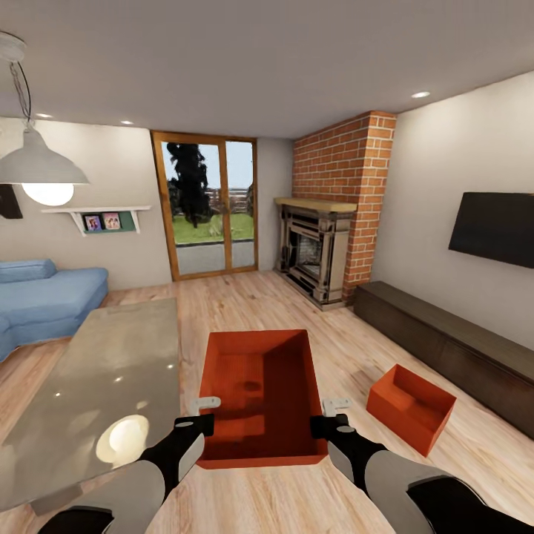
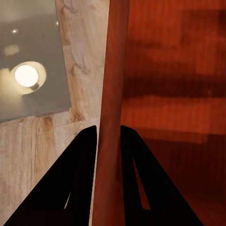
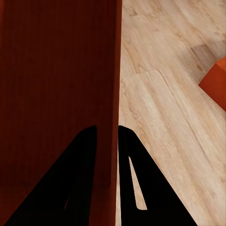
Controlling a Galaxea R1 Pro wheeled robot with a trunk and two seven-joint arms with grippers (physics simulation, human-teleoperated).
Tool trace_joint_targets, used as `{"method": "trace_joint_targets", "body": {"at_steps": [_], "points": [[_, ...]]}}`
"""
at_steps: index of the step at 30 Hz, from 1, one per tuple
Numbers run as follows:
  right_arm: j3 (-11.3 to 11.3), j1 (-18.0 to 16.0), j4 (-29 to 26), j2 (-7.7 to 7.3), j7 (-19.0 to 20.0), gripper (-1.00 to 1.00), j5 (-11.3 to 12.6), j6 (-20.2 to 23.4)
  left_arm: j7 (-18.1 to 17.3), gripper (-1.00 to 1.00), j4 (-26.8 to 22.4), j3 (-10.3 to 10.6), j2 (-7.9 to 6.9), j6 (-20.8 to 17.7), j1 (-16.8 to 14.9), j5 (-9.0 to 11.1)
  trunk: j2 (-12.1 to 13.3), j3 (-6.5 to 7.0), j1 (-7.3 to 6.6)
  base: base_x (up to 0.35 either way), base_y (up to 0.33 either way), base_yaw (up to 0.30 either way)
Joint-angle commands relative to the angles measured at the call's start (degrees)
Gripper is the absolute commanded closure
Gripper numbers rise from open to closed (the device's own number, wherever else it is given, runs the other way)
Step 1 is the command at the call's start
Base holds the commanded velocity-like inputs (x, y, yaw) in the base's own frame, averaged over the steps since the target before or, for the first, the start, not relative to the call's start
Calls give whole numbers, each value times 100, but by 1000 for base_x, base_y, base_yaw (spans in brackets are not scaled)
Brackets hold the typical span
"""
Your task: Move the two storage containers from the living room to the garage. In the garage, place one container on the floor and stack the other container on top of it (either order is fine).
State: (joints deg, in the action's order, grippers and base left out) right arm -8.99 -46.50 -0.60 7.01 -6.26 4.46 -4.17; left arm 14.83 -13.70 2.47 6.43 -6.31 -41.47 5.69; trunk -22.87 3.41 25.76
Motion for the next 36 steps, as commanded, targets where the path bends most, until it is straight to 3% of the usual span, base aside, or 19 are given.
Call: {"method": "trace_joint_targets", "body": {"at_steps": [1, 20, 36], "points": [[46, 0, 25, -11, -33, 100, 99, -22, 64, 100, -89, -124, -54, -27, -2, -95, -5, -2, 2, 0, 0, 4], [46, 0, 25, -7, -34, 100, 100, -25, 64, 100, -89, -124, -54, -28, -2, -95, -5, -1, 2, 0, 0, 6], [48, 0, 25, -7, -26, 100, 107, -20, 68, 100, -89, -124, -54, -26, -2, -95, -5, 46, 2, 0, 0, 274]]}}
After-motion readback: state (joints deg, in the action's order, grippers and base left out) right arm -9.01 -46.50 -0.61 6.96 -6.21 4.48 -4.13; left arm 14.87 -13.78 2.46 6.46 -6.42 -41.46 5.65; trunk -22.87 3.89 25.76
